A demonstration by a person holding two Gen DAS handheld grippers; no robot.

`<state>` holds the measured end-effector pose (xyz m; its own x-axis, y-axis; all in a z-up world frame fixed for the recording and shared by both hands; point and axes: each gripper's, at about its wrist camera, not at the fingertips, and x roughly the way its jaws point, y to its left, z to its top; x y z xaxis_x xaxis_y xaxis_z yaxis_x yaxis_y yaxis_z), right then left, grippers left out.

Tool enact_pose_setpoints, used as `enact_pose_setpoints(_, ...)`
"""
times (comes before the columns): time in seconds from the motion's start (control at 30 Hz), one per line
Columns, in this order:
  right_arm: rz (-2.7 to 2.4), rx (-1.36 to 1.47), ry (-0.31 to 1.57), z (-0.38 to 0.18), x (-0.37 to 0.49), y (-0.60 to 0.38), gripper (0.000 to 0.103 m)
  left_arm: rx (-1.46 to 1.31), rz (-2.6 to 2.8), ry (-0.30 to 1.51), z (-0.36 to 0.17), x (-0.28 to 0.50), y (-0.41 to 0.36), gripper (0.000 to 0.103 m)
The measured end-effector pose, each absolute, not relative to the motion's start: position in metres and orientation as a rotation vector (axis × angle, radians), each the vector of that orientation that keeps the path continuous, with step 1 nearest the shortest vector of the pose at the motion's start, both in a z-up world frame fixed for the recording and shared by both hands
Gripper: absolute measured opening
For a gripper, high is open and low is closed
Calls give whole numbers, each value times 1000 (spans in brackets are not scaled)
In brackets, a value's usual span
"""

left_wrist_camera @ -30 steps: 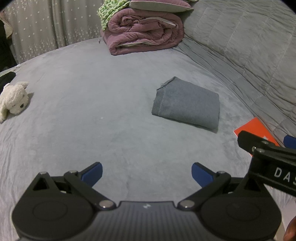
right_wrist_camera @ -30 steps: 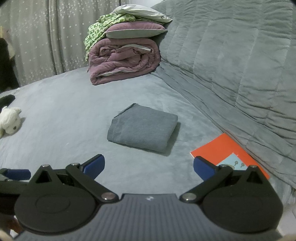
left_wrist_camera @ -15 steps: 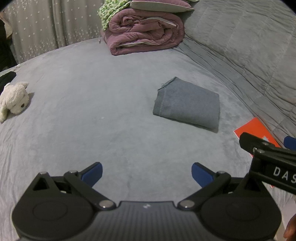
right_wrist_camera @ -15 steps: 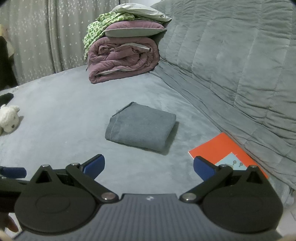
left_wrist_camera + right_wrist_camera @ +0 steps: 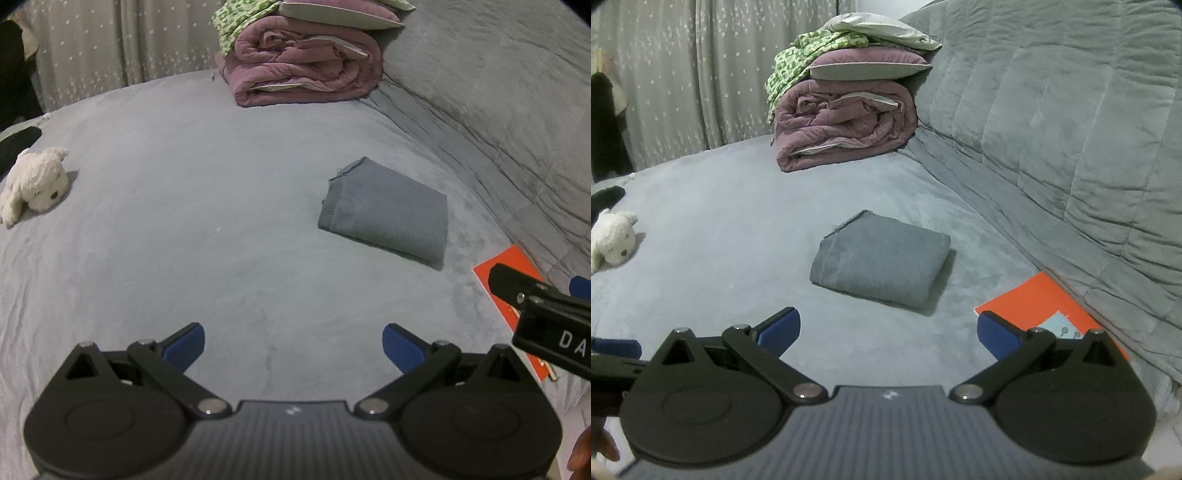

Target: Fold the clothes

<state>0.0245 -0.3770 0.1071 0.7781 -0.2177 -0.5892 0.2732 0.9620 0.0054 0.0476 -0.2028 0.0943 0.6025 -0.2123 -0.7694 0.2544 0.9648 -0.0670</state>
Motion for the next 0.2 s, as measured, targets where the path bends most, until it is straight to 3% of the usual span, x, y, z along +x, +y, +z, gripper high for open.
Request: enact_pose_setpoints(0.2, -240, 71, 617, 109, 26, -369, 103, 24, -249, 868, 101, 42, -178, 103)
